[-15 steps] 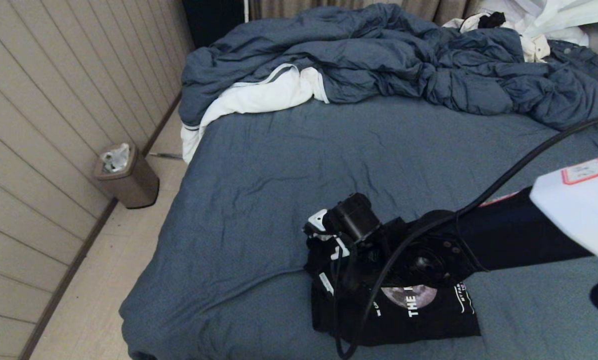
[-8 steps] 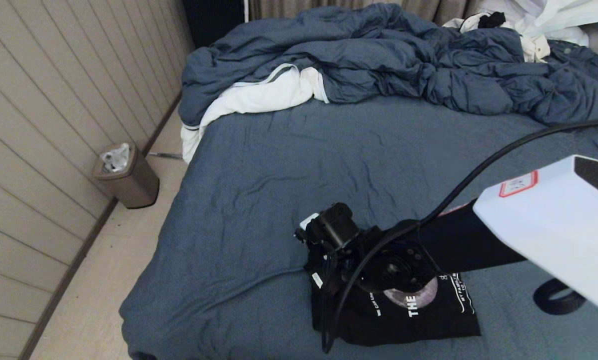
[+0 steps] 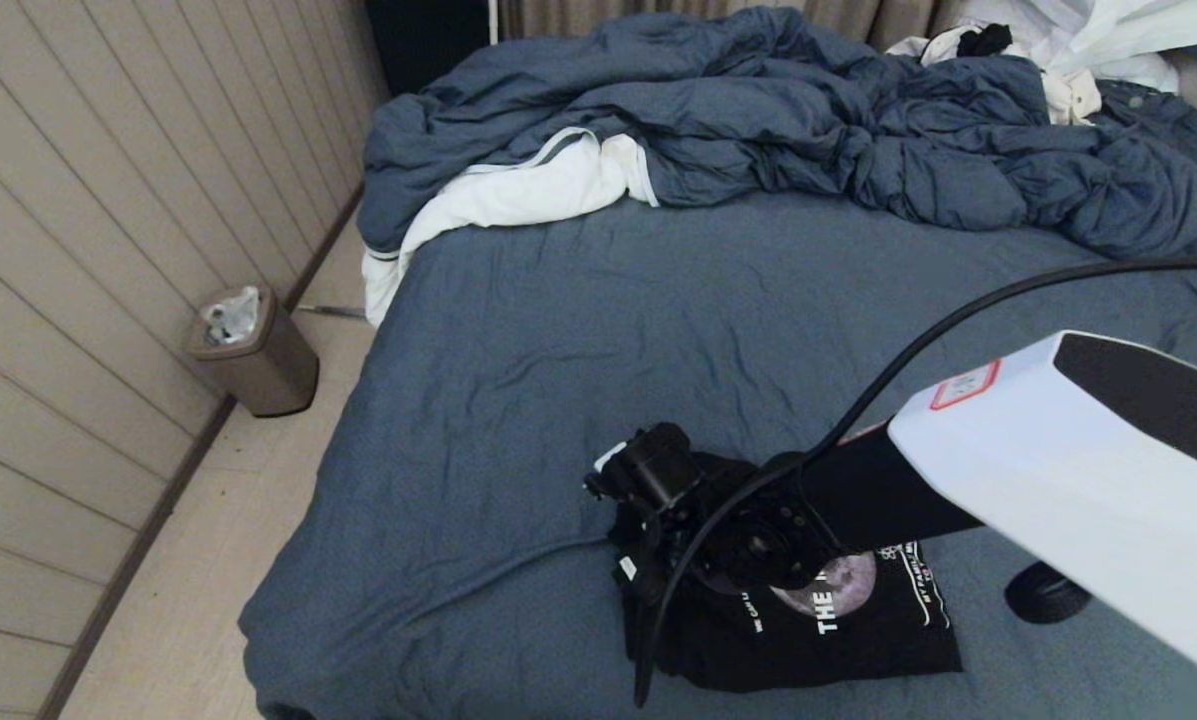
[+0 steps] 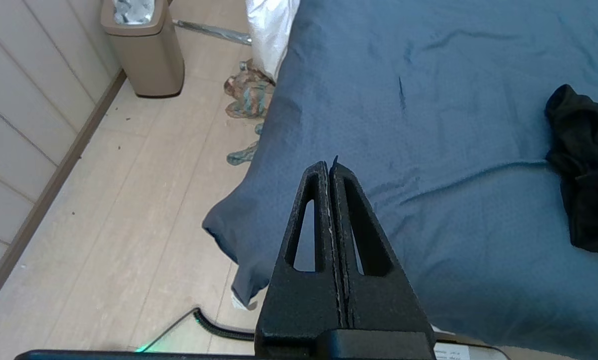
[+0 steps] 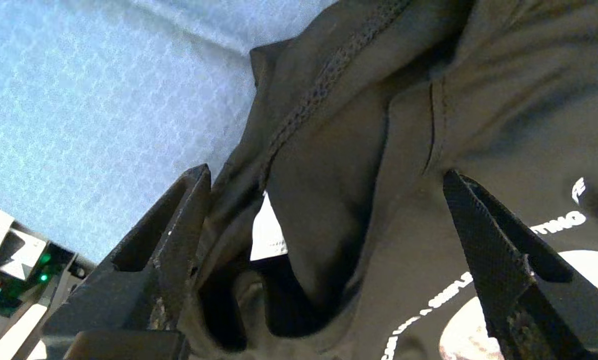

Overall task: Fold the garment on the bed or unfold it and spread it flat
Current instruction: Unford the black T-shirt

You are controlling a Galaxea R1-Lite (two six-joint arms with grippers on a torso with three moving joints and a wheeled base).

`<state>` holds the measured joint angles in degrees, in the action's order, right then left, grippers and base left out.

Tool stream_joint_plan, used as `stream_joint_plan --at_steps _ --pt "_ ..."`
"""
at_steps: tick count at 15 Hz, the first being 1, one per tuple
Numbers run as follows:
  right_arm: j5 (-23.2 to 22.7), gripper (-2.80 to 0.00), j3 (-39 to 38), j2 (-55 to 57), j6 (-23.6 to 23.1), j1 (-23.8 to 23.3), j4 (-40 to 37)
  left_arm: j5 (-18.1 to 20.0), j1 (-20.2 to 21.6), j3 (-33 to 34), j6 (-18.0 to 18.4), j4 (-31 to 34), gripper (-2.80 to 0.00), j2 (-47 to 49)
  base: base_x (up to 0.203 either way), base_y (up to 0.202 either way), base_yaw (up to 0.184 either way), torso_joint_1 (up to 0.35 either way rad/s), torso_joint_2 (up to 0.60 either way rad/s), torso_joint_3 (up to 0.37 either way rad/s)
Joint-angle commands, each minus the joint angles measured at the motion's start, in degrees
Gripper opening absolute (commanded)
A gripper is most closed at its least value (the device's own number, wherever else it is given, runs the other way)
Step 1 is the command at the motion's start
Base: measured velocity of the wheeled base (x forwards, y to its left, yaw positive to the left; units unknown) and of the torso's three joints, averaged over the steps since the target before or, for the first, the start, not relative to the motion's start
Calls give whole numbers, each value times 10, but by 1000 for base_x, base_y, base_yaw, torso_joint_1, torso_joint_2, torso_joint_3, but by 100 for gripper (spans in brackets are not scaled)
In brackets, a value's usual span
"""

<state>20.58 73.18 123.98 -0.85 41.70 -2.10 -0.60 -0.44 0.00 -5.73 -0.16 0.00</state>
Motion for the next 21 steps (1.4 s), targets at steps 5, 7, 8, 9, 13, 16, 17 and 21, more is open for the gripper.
stream_joint_plan --at_steps 5,7,8,9,13,16,17,21 --pt "2 -280 -7 -1 1 -3 0 0 0 0 -1 0 -280 1 0 0 0 0 0 0" --pt "2 -280 -10 -5 2 -3 -1 0 0 0 -1 0 -280 1 0 0 0 0 0 0" --pt "2 -280 -14 -7 2 -3 0 0 0 0 -1 0 -280 1 0 0 0 0 0 0" --pt "2 -280 -15 -12 3 -3 0 0 0 0 -1 0 -280 1 0 0 0 0 0 0" --pt "3 -280 -28 -43 7 -5 0 0 0 0 -1 0 -280 1 0 0 0 0 0 0" --pt "3 -280 -31 -73 8 -15 0 1 0 0 -1 0 -280 1 0 0 0 0 0 0" --pt "1 -280 -27 -84 8 -19 0 0 0 0 -1 0 -280 1 0 0 0 0 0 0" --pt "-2 -280 18 -82 6 -14 -1 0 0 0 -1 0 -280 1 0 0 0 0 0 0"
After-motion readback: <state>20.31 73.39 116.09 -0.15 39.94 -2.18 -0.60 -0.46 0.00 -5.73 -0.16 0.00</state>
